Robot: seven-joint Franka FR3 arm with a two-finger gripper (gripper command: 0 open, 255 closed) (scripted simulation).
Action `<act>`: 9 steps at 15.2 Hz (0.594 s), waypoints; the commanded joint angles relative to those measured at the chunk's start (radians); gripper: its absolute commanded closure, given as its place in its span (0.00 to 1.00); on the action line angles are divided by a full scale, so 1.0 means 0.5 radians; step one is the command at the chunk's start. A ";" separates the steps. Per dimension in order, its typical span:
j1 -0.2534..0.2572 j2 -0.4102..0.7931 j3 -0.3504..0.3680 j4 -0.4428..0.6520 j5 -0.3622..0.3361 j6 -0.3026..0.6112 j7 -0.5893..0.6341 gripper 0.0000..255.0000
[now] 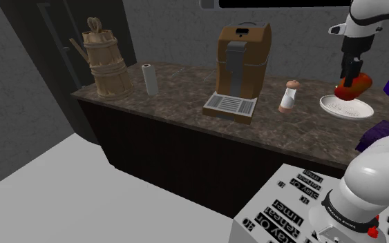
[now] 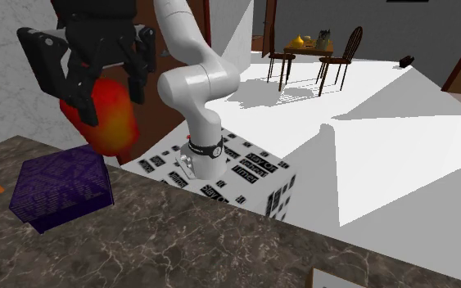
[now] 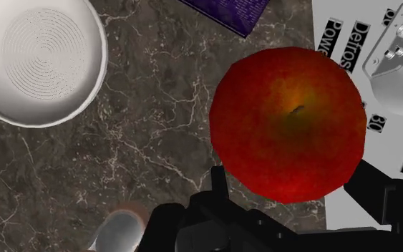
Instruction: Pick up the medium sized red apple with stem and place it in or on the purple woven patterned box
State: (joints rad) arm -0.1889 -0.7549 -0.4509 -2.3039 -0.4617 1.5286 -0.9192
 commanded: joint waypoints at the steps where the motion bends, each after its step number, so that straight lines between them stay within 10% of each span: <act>1: -0.049 -0.082 -0.047 -0.033 -0.064 -0.023 -0.079 1.00; 9: -0.212 -0.274 -0.288 0.004 -0.323 -0.109 -0.443 1.00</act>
State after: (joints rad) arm -0.2822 -0.8788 -0.5749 -2.3077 -0.6008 1.4806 -1.1086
